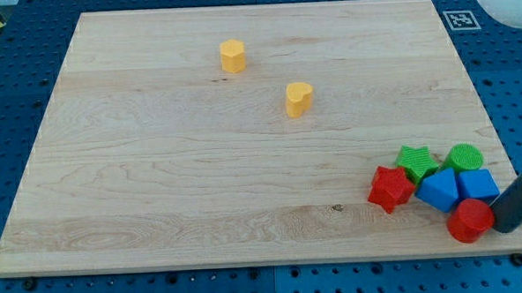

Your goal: Place the red star below the hexagon

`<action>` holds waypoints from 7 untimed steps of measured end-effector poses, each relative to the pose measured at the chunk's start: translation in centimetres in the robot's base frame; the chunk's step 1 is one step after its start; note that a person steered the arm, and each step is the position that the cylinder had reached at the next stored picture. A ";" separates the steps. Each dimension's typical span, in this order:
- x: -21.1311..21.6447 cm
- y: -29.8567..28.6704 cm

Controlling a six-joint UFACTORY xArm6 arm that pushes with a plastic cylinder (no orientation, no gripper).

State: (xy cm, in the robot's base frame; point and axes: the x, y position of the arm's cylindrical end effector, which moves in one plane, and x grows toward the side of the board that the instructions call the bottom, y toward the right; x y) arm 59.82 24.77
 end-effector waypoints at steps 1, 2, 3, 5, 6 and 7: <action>0.0 -1.1; 0.0 -1.8; 0.0 -2.9; 2.0 -2.3; 2.0 -2.8; 2.1 -6.0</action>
State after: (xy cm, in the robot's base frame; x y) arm 61.88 18.80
